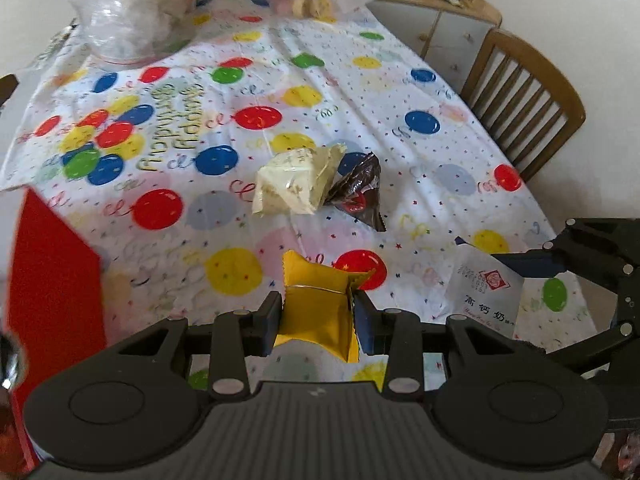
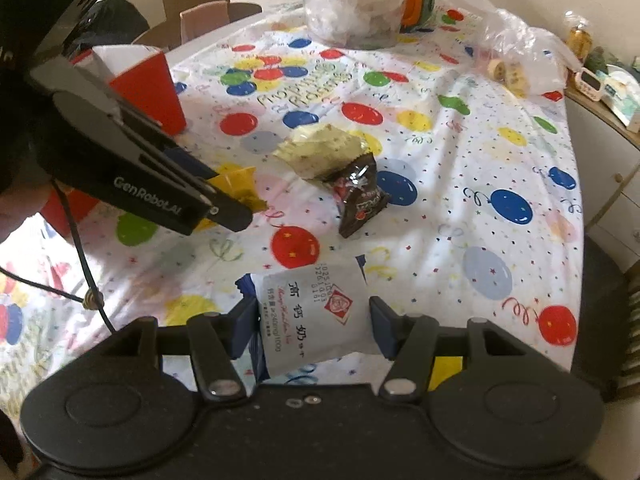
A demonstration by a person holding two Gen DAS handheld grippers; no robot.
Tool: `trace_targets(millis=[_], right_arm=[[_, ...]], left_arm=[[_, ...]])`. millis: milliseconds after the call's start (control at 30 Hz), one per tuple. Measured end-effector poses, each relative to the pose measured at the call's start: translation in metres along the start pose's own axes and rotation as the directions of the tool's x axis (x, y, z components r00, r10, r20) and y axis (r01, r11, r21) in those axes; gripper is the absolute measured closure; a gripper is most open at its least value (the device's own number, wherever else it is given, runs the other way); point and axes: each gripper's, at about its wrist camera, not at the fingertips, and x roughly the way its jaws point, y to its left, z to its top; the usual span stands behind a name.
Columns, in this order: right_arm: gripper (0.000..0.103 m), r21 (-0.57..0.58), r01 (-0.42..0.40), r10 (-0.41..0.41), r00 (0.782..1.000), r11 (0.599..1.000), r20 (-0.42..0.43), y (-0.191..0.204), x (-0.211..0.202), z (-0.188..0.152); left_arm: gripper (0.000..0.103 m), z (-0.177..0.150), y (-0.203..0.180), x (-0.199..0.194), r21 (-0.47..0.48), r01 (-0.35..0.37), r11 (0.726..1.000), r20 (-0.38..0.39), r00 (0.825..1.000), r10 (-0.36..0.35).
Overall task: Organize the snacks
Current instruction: 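Carry the yellow packet and white milk-candy packet over the box with both tools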
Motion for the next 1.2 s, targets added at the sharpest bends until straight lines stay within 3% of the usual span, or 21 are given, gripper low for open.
trace_targets(millis=[700,1200], right_arm=[[0.045,0.014,0.038,-0.04,0.994,0.999,0.104,0.112,-0.079,0.038],[0.045,0.018,-0.007,0.004,0.986,1.0,0.167,0.202,-0.085,0.091]], left_arm=[[0.066,-0.055,0.076,-0.134,-0.113,-0.036,0.993,0.169,0.984,0.054],[0.066,-0.075,0.17,-0.194,-0.17,-0.065,0.983,0.232,0.967,0.104]])
